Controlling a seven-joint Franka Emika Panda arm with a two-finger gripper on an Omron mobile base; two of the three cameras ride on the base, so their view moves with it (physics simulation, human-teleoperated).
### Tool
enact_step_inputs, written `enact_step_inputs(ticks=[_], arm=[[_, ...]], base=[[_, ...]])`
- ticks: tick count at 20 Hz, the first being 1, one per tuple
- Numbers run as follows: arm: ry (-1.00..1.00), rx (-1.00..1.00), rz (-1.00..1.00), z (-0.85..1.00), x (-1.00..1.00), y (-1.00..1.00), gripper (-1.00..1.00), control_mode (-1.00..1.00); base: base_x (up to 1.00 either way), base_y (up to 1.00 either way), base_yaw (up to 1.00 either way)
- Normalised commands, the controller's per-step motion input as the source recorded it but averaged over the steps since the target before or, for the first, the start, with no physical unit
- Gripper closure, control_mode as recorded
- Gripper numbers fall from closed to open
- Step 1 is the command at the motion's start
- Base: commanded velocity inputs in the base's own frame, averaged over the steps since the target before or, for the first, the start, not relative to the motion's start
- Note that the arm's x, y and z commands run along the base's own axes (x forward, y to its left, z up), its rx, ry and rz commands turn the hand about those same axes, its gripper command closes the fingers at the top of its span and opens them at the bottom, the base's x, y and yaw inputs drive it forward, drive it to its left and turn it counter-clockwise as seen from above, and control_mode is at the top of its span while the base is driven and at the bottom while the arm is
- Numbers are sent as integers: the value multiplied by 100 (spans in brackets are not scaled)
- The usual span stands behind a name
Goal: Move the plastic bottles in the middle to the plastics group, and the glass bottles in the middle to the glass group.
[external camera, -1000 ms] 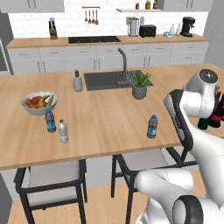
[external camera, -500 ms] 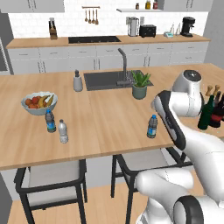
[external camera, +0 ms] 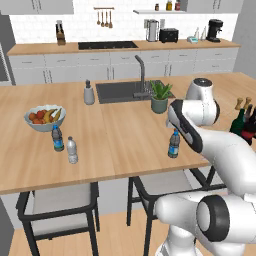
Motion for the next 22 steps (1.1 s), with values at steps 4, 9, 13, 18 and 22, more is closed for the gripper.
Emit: enact_step_inputs(ticks=[4,9,13,18,22], arm=[[0,0,0,-39,32,-3,-100,-100],[0,0,0,-41,36,-2,-100,-100],[0,0,0,-18,31,-13,-100,-100],[0,0,2,-9,28,-16,-100,-100],[0,0,4,-22,17,-2,-100,-100]], base=[[0,0,0],[0,0,0],[0,0,0],[0,0,0],[0,0,0]])
